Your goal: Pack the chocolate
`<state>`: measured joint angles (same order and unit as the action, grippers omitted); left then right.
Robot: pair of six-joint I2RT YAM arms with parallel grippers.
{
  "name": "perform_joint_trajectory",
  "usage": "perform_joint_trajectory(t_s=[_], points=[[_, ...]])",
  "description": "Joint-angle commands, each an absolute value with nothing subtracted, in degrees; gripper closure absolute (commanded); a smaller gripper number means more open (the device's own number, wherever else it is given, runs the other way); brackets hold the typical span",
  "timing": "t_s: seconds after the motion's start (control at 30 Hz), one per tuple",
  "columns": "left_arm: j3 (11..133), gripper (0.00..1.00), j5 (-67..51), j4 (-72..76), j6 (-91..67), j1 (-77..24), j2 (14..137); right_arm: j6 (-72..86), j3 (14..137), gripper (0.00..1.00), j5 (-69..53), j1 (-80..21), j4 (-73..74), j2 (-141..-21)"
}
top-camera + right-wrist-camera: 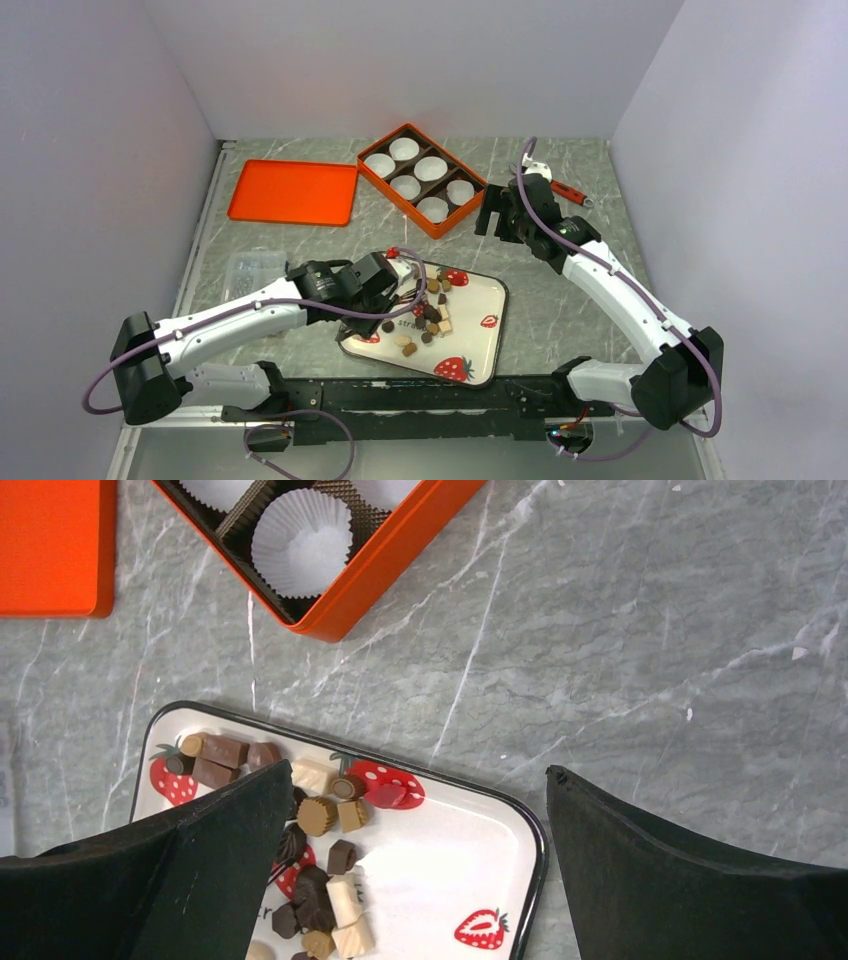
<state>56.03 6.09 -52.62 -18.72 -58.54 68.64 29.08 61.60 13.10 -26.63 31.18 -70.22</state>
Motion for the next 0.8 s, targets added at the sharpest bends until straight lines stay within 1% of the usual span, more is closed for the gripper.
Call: perform_joint_trajectory(t_s=[0.0,0.3,0.4,0.63,0.77], points=[[59.5,0.61,8.0,-51.2,-17.9,-59.1,69.5,28.1,61.3,0.00,12.8,-26.2,29.8,-68.1],[60.0,0.62,8.0,-50.7,-17.2,-59.4,70.7,28.3,60.8,0.00,12.0,-26.0,29.5,-67.9],[60.2,0.59,8.1,-50.3,-17.1,-59.5,71.0,28.3,60.7,0.00,11.7,-26.0,29.4,-67.8],[60.7,0.63,8.5,-49.9,-17.1,-59.4,71.4,28.2,60.6,0.00,11.8,-25.9,29.6,-67.5],[60.9,0.68,8.2,-49.8,-17.1,-59.5,71.8,28.3,60.3,0.00,11.7,-25.9,29.6,-67.3]])
